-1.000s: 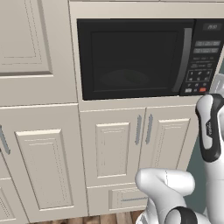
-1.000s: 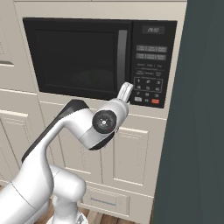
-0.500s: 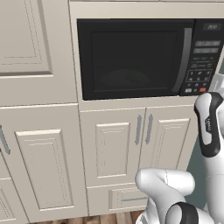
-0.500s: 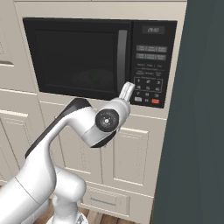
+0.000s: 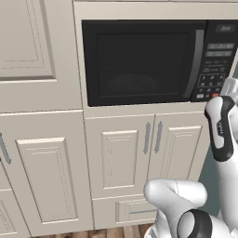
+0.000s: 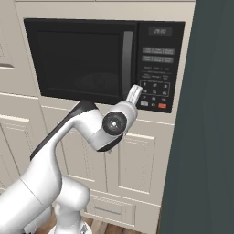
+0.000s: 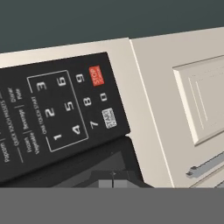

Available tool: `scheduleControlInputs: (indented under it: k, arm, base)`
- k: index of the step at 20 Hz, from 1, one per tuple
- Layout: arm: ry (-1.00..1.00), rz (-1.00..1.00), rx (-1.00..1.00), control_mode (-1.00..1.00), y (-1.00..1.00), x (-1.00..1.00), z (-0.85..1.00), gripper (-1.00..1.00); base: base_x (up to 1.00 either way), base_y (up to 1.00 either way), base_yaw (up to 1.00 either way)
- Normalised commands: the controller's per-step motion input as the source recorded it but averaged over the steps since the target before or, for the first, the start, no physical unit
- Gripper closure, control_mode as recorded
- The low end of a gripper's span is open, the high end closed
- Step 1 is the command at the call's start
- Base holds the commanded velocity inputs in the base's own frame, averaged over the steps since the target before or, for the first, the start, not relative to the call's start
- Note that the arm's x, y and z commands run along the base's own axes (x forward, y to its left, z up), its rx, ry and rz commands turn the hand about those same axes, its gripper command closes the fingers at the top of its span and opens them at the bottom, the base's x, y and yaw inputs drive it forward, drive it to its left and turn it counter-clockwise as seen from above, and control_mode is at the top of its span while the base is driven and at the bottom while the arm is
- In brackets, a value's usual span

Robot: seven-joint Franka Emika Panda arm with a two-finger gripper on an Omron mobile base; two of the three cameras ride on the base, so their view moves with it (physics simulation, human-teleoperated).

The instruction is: Pick the corn from the counter and place it in the microwave. Then turn on the microwave.

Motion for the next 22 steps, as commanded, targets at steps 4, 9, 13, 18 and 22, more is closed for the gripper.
scheduleControlInputs:
  k: [4,9,13,18,22]
  arm:
    - [0.00,0.00,0.00,-1.00,-0.04,0.12,-0.04,1.00]
    - [0.00,0.00,0.00,-1.00,-0.07,0.12,-0.07,1.00]
    - [0.00,0.00,0.00,-1.00,-0.06,0.10,-0.08,1.00]
    - [0.00,0.00,0.00,-1.00,-0.04,0.11,-0.06,1.00]
    - [0.00,0.00,0.00,-1.00,-0.04,0.13,-0.03,1.00]
  base:
    - [0.00,0.00,0.00]
    - [0.00,0.00,0.00]
    - [0.00,0.00,0.00]
    - [0.00,0.00,0.00]
    - [0.00,0.00,0.00]
